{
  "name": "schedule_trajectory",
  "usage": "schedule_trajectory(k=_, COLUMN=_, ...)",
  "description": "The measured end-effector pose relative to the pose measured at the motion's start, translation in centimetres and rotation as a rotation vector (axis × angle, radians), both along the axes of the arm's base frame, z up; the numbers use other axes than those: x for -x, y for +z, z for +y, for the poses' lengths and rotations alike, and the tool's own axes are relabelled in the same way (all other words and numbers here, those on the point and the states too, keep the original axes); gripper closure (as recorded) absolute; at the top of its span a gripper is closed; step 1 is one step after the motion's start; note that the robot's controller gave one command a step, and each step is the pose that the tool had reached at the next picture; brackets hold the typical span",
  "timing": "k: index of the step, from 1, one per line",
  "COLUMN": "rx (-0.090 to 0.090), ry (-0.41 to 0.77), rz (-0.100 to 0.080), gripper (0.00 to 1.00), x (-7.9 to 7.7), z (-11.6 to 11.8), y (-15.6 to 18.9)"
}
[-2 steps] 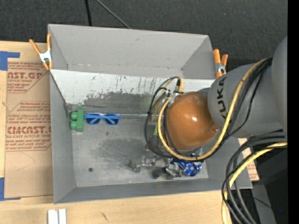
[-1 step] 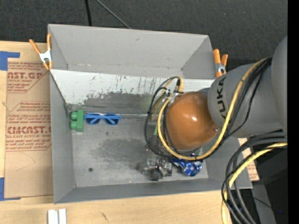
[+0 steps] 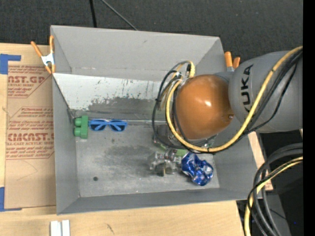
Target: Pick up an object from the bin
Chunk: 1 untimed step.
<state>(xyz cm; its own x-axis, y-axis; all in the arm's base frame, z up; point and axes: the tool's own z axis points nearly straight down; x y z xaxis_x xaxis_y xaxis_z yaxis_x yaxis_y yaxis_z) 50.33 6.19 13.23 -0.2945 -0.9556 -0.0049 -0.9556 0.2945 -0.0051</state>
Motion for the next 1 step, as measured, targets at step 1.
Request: schedule_trajectory(k=1, rx=0.000, ry=-0.027, rz=-0.001, gripper=1.00, x=0.12, z=0.24, y=6.83)
